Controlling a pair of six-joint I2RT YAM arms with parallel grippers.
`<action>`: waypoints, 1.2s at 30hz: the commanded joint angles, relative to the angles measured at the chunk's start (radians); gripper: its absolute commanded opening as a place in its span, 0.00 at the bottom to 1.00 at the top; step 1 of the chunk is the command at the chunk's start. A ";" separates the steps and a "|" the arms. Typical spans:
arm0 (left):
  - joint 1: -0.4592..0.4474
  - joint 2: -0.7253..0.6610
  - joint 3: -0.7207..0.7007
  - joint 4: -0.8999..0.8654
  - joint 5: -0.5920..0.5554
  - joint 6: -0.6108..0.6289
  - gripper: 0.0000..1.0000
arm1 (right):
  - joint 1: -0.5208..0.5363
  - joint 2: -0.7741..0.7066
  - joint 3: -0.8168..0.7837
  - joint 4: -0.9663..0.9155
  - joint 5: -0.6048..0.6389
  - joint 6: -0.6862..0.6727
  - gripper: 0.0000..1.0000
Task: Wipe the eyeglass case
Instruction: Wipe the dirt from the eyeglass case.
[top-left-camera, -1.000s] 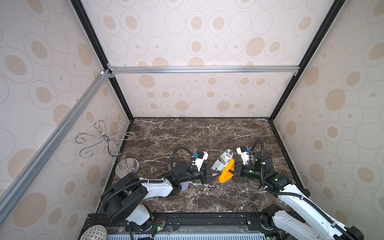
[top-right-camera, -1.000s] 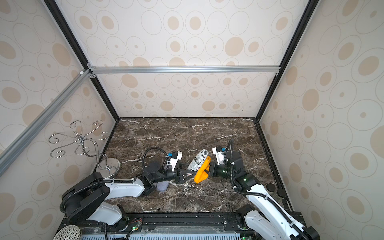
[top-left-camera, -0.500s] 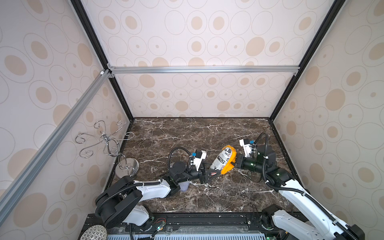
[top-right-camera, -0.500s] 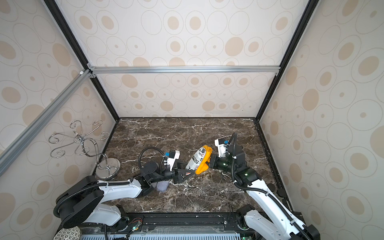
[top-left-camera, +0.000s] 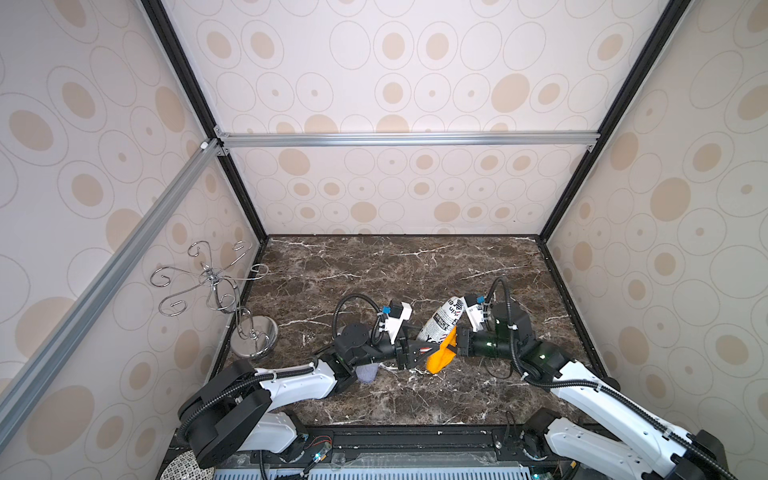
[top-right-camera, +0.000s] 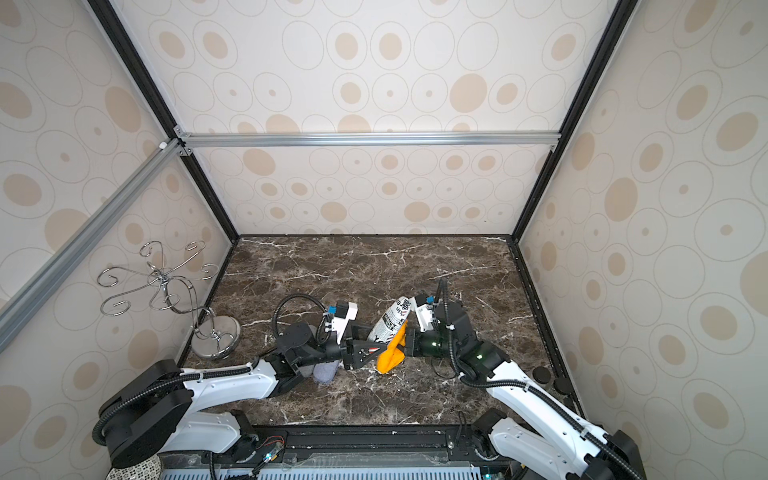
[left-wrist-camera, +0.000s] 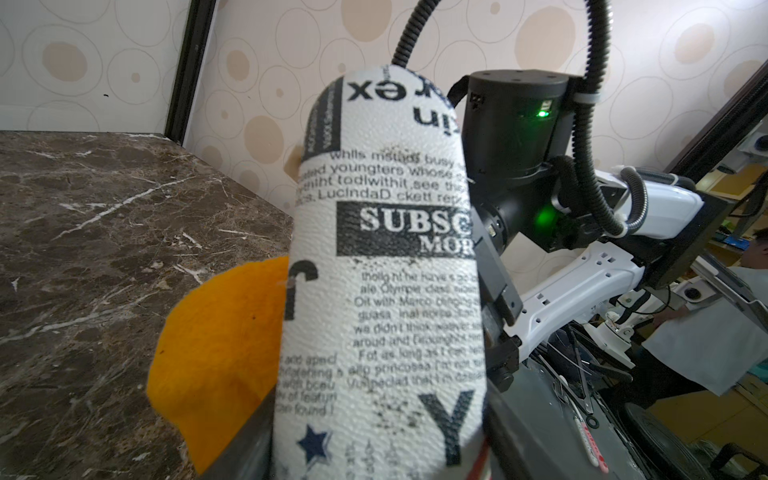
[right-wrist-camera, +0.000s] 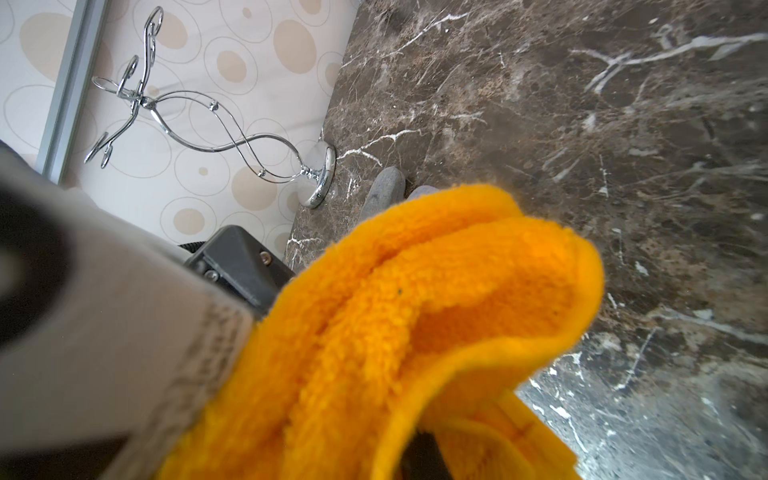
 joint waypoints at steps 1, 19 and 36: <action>-0.002 0.003 -0.013 -0.015 0.013 0.022 0.49 | -0.028 -0.087 0.044 0.002 0.038 0.008 0.00; -0.054 -0.075 0.015 -0.394 -0.131 0.233 0.48 | -0.171 -0.006 0.400 -0.550 0.122 -0.378 0.00; -0.136 -0.072 0.047 -0.446 -0.133 0.300 0.48 | -0.169 0.217 0.444 -0.606 0.228 -0.460 0.00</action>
